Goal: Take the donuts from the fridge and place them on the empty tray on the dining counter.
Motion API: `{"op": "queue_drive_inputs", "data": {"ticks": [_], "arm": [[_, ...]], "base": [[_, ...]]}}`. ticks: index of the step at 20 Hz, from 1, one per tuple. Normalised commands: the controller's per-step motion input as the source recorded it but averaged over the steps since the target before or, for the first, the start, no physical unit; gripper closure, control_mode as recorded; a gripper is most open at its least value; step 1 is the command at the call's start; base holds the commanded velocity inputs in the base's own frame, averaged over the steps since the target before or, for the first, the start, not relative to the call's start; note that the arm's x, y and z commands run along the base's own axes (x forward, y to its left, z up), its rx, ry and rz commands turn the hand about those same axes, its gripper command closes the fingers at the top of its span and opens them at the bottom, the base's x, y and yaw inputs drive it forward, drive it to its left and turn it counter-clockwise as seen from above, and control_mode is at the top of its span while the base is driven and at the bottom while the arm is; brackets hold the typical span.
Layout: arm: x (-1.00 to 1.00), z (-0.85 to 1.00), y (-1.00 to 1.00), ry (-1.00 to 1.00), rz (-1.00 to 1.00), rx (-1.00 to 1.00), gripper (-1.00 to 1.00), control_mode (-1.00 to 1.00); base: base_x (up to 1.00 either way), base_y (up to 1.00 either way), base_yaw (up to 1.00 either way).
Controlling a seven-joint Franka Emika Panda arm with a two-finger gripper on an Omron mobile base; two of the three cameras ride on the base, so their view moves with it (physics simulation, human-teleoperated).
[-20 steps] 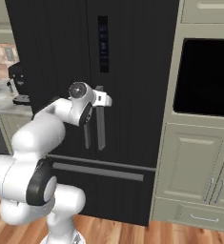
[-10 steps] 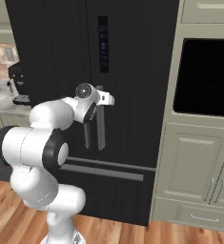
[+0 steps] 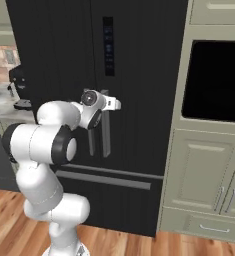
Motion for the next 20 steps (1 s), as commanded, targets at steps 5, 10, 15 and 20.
{"op": "queue_drive_inputs", "data": {"ticks": [5,10,15,20], "arm": [[0.67,-0.27,-0.42,0.02,0.00,0.05,1.00,-1.00],[-0.22,0.21,-1.00,0.15,-0.07,0.40,1.00,-1.00],[-0.89,0.00,-1.00,0.00,-0.08,0.36,1.00,-1.00],[-0.98,0.00,-1.00,0.00,-0.03,0.26,1.00,-1.00]], "base": [[0.00,0.00,0.00],[0.00,0.00,0.00],[0.00,0.00,0.00],[0.00,0.00,0.00]]}}
